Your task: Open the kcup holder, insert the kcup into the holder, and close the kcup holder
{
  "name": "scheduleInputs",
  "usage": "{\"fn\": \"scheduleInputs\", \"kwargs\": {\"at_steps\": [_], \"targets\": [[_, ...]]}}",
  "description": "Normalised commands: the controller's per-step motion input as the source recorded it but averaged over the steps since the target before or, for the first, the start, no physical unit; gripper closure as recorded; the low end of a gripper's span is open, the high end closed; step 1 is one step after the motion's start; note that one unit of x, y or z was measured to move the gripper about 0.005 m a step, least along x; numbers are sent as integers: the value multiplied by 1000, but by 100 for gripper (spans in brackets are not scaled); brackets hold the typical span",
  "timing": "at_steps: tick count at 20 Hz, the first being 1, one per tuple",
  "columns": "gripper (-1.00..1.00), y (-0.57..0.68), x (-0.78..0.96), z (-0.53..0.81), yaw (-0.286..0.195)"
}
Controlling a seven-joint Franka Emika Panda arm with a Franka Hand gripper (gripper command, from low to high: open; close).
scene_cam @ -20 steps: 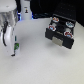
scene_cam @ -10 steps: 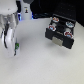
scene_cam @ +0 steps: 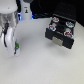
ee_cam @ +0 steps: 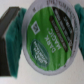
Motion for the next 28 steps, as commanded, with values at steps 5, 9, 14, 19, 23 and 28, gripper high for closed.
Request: {"fn": "scheduleInputs", "kwargs": {"at_steps": [5,9,14,19,23,28], "targets": [[100,379,113,776,-2],[100,459,105,754,13],[100,569,78,725,22],[100,583,85,696,10],[100,624,145,557,9],[100,651,150,355,13]]}}
